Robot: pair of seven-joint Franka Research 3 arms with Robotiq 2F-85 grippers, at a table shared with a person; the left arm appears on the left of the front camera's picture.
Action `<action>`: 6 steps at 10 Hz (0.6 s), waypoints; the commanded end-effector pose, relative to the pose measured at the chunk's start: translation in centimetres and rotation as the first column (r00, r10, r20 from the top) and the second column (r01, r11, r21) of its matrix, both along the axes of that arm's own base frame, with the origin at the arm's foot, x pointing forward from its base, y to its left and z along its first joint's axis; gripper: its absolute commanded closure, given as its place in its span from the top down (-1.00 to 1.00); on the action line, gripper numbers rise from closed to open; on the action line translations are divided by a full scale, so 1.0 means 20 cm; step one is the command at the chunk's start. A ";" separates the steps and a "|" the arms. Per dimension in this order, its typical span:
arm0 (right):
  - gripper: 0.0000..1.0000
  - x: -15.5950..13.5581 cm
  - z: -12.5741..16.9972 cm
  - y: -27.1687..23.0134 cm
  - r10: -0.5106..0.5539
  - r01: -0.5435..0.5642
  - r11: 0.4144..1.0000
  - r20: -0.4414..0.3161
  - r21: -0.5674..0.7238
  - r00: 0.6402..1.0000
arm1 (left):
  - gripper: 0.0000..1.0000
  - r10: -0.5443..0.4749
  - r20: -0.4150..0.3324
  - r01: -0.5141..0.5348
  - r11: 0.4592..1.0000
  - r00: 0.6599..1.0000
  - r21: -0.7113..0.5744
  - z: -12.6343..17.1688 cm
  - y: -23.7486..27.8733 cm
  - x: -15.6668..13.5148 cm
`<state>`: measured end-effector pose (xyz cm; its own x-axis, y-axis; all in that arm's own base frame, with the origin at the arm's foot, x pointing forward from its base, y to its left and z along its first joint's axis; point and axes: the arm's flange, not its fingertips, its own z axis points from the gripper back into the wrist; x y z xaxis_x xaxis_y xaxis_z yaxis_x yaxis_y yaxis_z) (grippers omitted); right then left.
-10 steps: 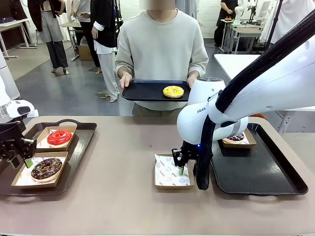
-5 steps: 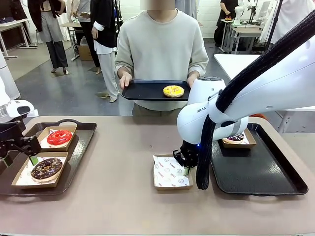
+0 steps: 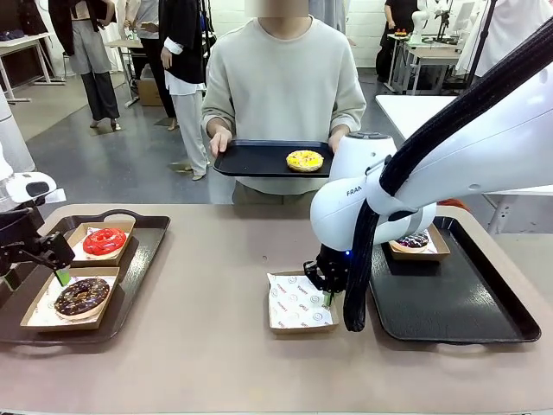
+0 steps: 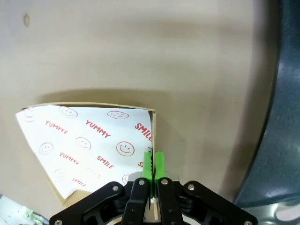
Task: Individually package the donuts and arrange them on the tray.
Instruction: Place the picked Paper togo box on the Handle tray while simultaneously picking up another Paper togo box from the table with the other hand.
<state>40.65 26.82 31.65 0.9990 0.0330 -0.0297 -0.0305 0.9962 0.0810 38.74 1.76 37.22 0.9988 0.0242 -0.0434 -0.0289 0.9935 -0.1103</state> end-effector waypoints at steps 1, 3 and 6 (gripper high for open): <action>-1.00 0.02 0.21 0.04 -0.003 0.005 0.999 0.033 -0.045 0.999 | 1.00 -0.024 -0.018 0.020 0.982 1.000 -0.186 0.11 0.06 -0.07; -1.00 0.12 0.53 0.02 -0.025 0.029 0.998 0.088 -0.047 0.996 | 1.00 0.027 0.020 -0.016 0.899 0.999 -0.437 0.30 0.20 -0.15; -1.00 0.39 0.81 -0.03 -0.057 0.060 0.997 0.065 -0.044 0.996 | 1.00 0.131 0.024 -0.078 0.721 0.991 -0.689 0.40 0.49 -0.22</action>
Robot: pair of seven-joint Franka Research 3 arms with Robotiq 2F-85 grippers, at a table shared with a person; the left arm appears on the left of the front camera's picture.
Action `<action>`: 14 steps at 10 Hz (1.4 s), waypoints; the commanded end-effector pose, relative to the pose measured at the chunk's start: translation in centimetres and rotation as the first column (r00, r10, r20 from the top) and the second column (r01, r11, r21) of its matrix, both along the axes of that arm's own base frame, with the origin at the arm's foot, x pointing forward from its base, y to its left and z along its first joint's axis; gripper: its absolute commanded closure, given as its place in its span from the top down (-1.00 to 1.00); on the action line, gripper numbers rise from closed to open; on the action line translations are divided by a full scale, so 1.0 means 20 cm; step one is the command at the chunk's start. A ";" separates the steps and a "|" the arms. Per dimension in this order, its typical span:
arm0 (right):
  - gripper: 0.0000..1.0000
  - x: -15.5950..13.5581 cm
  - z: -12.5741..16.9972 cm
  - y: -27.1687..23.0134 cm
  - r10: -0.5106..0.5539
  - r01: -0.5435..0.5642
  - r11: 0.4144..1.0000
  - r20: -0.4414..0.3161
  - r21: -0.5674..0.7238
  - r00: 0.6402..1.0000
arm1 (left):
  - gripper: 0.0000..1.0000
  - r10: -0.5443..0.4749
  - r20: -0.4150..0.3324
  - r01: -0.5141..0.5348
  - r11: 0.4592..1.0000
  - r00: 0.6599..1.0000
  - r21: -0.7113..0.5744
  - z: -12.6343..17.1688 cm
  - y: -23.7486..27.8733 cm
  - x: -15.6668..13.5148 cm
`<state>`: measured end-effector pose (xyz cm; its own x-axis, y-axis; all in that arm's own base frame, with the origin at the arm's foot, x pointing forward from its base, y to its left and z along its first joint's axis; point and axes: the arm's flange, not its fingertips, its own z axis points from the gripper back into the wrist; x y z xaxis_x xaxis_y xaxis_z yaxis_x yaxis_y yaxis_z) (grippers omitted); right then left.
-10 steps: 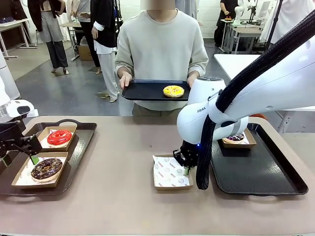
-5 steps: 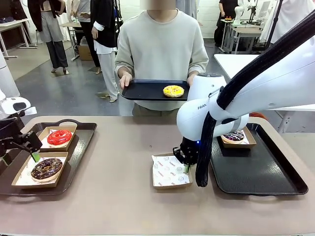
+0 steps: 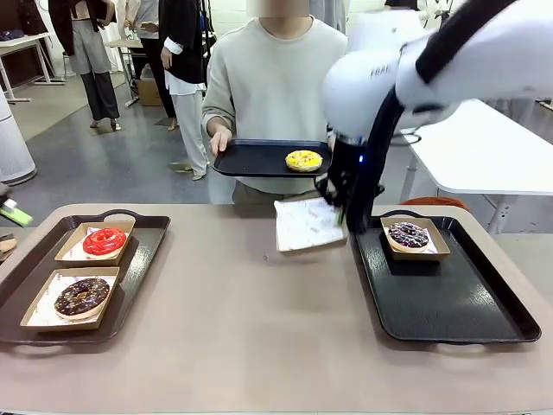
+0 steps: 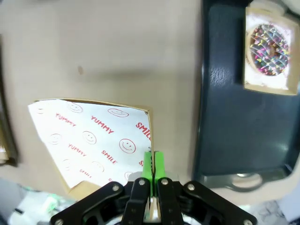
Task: Individually package the donuts and arrange them on the tray.
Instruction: Place the picked Paper togo box on the Handle tray while simultaneously picking up another Paper togo box from the table with the other hand.
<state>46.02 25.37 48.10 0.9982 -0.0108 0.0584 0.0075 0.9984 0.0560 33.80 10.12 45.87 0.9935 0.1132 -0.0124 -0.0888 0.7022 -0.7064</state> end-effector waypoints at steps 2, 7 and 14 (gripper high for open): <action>-1.00 0.31 0.09 0.02 -0.037 0.036 0.999 -0.039 -0.010 0.999 | 1.00 0.062 0.006 -0.060 0.978 0.998 -0.201 -0.03 0.28 -0.02; -1.00 0.64 0.08 0.10 -0.068 0.069 0.997 -0.054 0.018 0.996 | 1.00 0.201 0.126 -0.145 0.925 0.972 -0.352 -0.15 0.76 -0.09; -1.00 0.76 -0.02 0.10 -0.080 0.085 0.995 -0.080 0.049 0.994 | 1.00 0.191 0.091 -0.146 0.922 0.977 -0.358 -0.23 0.81 -0.15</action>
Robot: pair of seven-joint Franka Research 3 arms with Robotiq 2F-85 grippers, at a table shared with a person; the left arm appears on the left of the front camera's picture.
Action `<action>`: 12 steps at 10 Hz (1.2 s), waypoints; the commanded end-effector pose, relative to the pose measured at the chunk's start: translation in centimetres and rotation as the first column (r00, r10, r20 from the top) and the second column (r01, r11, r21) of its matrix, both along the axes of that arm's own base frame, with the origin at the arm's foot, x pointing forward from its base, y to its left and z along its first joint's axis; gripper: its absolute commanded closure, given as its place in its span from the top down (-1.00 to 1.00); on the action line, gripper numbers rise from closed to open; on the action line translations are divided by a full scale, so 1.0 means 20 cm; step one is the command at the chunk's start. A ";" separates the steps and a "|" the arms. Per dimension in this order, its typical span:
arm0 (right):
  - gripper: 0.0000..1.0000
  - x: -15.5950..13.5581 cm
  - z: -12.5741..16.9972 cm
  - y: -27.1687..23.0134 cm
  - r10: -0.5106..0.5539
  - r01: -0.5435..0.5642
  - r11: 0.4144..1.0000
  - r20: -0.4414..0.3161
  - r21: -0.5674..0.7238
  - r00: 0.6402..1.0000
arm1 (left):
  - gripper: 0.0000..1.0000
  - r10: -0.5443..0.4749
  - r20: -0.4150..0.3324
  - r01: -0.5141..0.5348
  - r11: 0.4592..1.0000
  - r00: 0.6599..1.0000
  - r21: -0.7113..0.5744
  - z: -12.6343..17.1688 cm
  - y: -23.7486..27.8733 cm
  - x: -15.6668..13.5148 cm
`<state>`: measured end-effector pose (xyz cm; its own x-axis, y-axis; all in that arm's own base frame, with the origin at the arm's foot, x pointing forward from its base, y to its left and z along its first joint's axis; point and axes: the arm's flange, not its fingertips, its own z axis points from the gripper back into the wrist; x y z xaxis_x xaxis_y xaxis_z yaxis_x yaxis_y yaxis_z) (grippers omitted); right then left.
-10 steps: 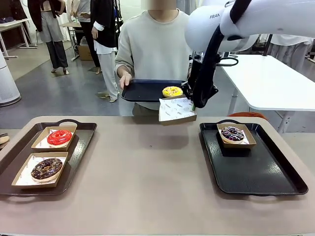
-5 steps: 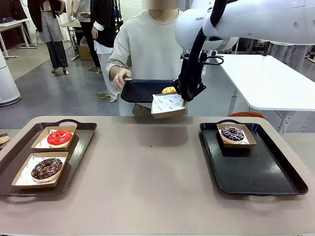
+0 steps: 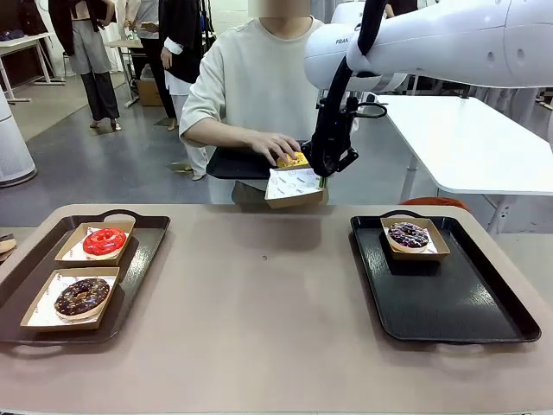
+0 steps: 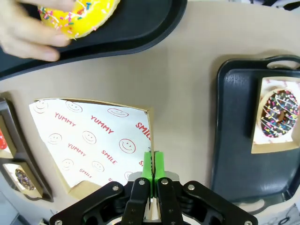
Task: Individually package the donuts and arrange them on the tray.
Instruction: Place the picked Paper togo box on the Handle tray while simultaneously picking up another Paper togo box from the table with the other hand, then place the picked Paper togo box on the Handle tray.
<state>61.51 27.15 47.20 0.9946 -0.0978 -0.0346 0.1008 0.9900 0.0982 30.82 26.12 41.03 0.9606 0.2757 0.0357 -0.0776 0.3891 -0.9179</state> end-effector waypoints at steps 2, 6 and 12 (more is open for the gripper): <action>-1.00 -0.02 0.03 0.01 0.003 -0.004 1.000 0.012 0.005 1.000 | 1.00 0.015 0.002 -0.015 1.000 1.000 0.005 0.01 0.01 0.00; -1.00 -0.02 0.03 0.01 0.003 -0.004 1.000 0.012 0.005 1.000 | 1.00 0.015 0.002 -0.015 1.000 1.000 0.005 0.01 0.01 0.00; -1.00 -0.02 0.03 0.01 0.003 -0.004 1.000 0.012 0.005 1.000 | 1.00 0.015 0.002 -0.015 1.000 1.000 0.005 0.01 0.01 0.00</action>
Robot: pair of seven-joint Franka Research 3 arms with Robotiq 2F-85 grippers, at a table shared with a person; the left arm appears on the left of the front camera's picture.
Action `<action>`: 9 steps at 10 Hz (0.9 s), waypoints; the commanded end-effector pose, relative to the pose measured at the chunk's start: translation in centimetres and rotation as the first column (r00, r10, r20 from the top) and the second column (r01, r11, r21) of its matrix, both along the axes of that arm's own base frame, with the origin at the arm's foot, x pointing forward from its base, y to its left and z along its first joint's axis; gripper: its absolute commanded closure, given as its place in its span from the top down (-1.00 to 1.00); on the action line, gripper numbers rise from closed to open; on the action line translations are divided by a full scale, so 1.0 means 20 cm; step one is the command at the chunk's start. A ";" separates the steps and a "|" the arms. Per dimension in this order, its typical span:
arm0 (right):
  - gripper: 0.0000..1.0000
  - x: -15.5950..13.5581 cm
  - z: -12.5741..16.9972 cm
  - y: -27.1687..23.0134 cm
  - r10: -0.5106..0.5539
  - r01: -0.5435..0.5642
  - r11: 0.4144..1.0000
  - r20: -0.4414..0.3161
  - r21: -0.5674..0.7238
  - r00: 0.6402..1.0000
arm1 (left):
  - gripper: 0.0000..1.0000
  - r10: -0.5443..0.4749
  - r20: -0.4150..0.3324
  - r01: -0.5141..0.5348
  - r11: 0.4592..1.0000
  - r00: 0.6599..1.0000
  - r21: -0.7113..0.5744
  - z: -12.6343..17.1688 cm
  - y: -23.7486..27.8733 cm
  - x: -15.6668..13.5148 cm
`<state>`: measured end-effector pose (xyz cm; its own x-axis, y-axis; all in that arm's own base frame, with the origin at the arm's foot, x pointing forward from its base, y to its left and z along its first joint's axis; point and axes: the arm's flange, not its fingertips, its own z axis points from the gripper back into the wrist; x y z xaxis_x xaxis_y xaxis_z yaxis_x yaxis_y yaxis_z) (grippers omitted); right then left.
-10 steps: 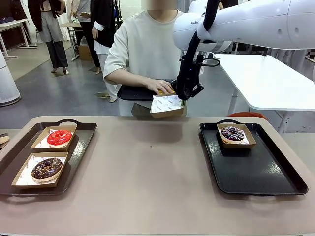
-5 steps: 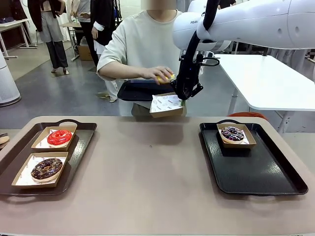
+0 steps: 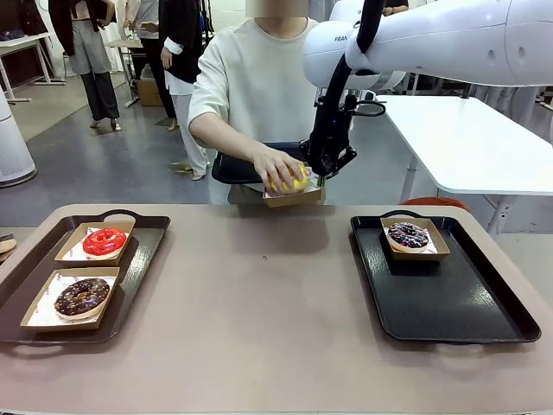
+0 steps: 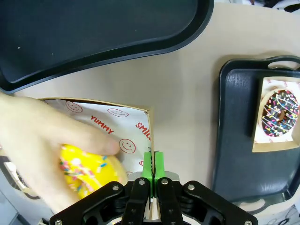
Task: Individually package the donuts and arrange them on the tray.
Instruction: Place the picked Paper togo box on the Handle tray.
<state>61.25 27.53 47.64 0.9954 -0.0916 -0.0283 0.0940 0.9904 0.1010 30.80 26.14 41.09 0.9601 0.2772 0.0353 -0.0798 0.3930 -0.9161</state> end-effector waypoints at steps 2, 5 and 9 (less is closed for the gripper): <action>-1.00 -0.01 0.01 -0.01 -0.003 0.003 1.000 0.006 0.003 1.000 | 1.00 0.013 0.003 -0.013 1.000 1.000 0.001 0.01 0.01 0.00; -1.00 -0.01 0.01 -0.01 -0.003 0.003 1.000 0.006 0.003 1.000 | 1.00 0.013 0.003 -0.013 1.000 1.000 0.001 0.01 0.01 0.00; -1.00 -0.01 0.01 -0.01 -0.003 0.003 1.000 0.006 0.003 1.000 | 1.00 0.013 0.003 -0.013 1.000 1.000 0.001 0.01 0.01 0.00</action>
